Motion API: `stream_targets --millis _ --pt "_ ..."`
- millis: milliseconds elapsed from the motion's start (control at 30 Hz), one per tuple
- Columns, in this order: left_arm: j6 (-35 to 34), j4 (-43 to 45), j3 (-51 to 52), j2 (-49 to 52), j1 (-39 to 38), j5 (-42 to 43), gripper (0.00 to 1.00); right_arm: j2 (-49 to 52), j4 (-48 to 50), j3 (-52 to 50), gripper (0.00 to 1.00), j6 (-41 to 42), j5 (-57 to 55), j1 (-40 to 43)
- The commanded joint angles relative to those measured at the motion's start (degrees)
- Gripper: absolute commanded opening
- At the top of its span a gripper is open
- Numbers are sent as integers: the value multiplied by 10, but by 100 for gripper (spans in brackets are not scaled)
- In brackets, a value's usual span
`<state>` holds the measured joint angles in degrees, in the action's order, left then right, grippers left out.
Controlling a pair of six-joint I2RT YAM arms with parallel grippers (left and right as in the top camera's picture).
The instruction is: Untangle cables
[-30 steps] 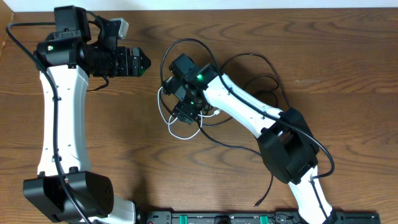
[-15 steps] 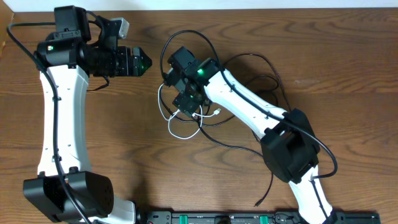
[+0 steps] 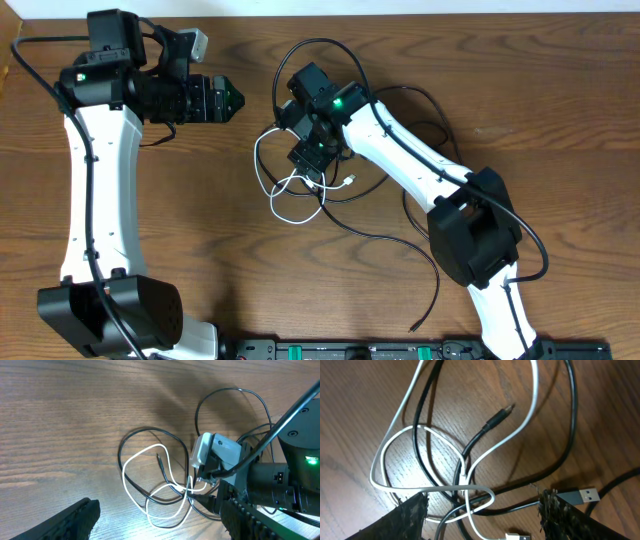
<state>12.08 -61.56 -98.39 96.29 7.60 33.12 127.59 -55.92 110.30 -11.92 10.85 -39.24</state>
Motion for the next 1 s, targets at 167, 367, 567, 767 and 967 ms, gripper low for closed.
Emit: stream_targets --millis 167,367,567,767,967 --pt "10 -5 -2 5 -1 10 83 30 -10 10 69 -10 14 -1" --pt "10 -4 -2 5 -1 10 82 43 -10 10 69 -10 19 -1" --pt "10 -4 -2 5 -1 10 83 54 -11 10 69 -10 35 -1" --pt "10 -4 -2 5 -1 10 82 59 -10 10 62 -10 35 -1" --pt "10 -5 -2 5 -1 14 82 66 -15 10 55 -10 35 -1"
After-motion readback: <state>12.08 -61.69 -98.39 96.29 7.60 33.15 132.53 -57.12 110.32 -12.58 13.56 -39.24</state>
